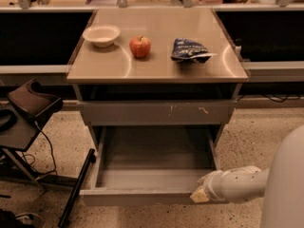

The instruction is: Open middle drawer

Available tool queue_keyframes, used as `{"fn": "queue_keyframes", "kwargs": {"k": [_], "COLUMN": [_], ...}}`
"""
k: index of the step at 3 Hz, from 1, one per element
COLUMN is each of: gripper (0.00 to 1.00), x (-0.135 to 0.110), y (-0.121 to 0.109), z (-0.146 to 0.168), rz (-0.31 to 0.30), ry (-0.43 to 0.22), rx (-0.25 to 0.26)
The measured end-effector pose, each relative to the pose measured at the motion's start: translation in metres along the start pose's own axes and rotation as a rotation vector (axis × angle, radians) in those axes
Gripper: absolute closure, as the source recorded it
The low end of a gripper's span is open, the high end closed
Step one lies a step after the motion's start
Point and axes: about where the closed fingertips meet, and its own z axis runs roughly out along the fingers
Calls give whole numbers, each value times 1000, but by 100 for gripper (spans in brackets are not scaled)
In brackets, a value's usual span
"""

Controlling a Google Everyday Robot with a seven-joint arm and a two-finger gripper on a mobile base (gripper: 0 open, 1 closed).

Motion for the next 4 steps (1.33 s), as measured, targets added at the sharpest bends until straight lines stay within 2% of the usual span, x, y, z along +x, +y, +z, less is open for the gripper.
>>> {"fn": "queue_keyframes", "kwargs": {"k": [1,4], "gripper": [100,100], "x": [9,14], "y": [7,9], "z": [-3,-10], "rz": [17,35], "ry": [-5,-10], "rx": [2,7]}}
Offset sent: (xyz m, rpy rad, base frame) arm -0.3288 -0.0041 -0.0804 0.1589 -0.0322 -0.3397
